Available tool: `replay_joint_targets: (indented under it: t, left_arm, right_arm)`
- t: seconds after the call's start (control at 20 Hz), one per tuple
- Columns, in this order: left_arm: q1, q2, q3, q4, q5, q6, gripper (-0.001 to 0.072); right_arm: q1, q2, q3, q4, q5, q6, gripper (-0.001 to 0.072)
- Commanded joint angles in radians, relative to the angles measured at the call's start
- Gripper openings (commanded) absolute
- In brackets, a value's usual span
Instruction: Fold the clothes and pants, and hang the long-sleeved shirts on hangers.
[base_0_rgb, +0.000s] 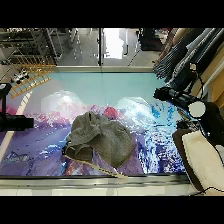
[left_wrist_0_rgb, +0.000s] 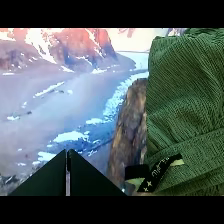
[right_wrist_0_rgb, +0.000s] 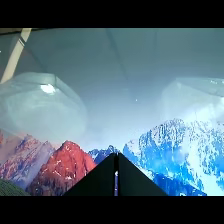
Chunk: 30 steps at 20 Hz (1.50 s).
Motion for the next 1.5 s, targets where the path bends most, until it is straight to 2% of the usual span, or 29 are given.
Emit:
replay_joint_targets:
  t: [0.0,0.4,0.6,0.7,0.85,0.9,0.95,1.0,1.05,1.1,1.15,1.25,1.3,1.35,1.45]
  left_arm:
    - [0.001,0.0,0.001,0.0,0.0,0.0,0.0019]
    - [0.001,0.0,0.001,0.0,0.001,0.0,0.0019]
    - [0.001,-0.008,0.001,0.0,0.081,0.0,0.0019]
    - [-0.001,-0.026,0.001,-0.015,0.133,0.0,0.0019]
    - [-0.001,-0.042,0.001,-0.054,0.135,0.0,0.0019]
    - [-0.001,-0.045,0.001,-0.065,0.139,0.0,0.0057]
    - [-0.001,-0.048,0.001,-0.079,0.144,0.0,0.0259]
    - [-0.001,-0.053,0.001,-0.114,0.144,0.0,0.0578]
    - [-0.001,-0.063,0.001,-0.16,0.145,0.002,0.0655]
    - [-0.003,-0.079,0.001,-0.238,0.126,0.04,0.0646]
    - [-0.009,-0.105,0.0,-0.353,0.09,0.148,0.0646]
    - [-0.06,-0.162,-0.018,-0.555,0.077,0.332,0.0634]
    - [-0.105,-0.185,-0.029,-0.597,0.083,0.404,0.0549]
    - [-0.171,-0.207,-0.034,-0.592,0.084,0.462,0.0534]
    - [-0.321,-0.229,-0.042,-0.528,0.082,0.52,0.0534]
  right_arm:
    - [0.001,0.001,0.0,0.0,0.0,0.0,0.0027]
    - [0.001,0.001,0.0,0.0,0.0,0.0,0.0027]
    - [0.001,0.001,0.0,0.007,-0.006,0.0,0.0027]
    - [0.001,0.001,0.0,0.04,-0.065,0.0,0.0027]
    - [0.001,0.001,0.0,0.069,-0.127,0.021,0.0029]
    - [0.001,0.001,0.0,0.092,-0.142,0.035,0.0029]
    - [0.001,0.001,0.0,0.094,-0.143,0.035,0.0029]
    - [0.001,0.001,0.0,0.093,-0.138,0.034,0.0027]
    - [0.001,0.002,0.002,0.092,-0.108,0.034,0.003]
    - [0.0,0.001,0.004,0.073,-0.079,0.029,0.0072]
    - [0.0,0.001,0.004,0.045,-0.027,0.029,0.0197]
    - [-0.007,-0.008,0.002,0.043,0.172,0.031,0.051]
    - [-0.012,-0.015,-0.005,0.061,0.299,0.023,0.0543]
    - [-0.012,-0.017,-0.028,0.065,0.389,0.004,0.0543]
    - [-0.012,-0.016,-0.117,0.124,0.507,-0.049,0.0544]
